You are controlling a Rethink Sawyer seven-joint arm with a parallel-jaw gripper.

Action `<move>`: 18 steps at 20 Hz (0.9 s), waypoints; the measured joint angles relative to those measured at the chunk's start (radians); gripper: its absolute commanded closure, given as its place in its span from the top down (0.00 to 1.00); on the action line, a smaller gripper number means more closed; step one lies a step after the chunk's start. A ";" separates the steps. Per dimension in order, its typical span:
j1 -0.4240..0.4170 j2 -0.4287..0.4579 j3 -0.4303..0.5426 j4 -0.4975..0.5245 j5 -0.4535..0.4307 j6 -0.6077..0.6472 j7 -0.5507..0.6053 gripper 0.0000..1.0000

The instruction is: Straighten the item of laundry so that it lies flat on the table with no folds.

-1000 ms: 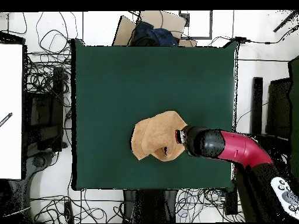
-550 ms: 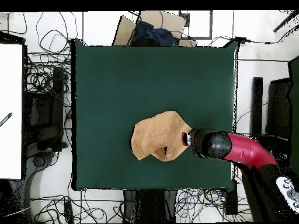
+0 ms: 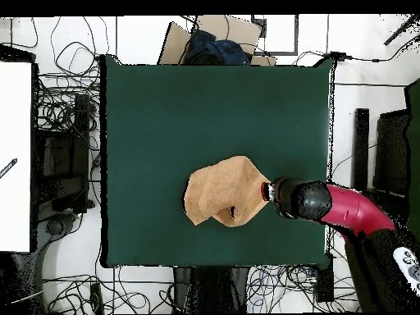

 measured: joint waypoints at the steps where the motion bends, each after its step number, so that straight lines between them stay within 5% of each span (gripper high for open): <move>1: 0.000 -0.002 0.000 -0.001 0.000 0.000 0.000 1.00; 18: 0.045 -0.041 -0.003 -0.019 0.000 0.000 0.000 1.00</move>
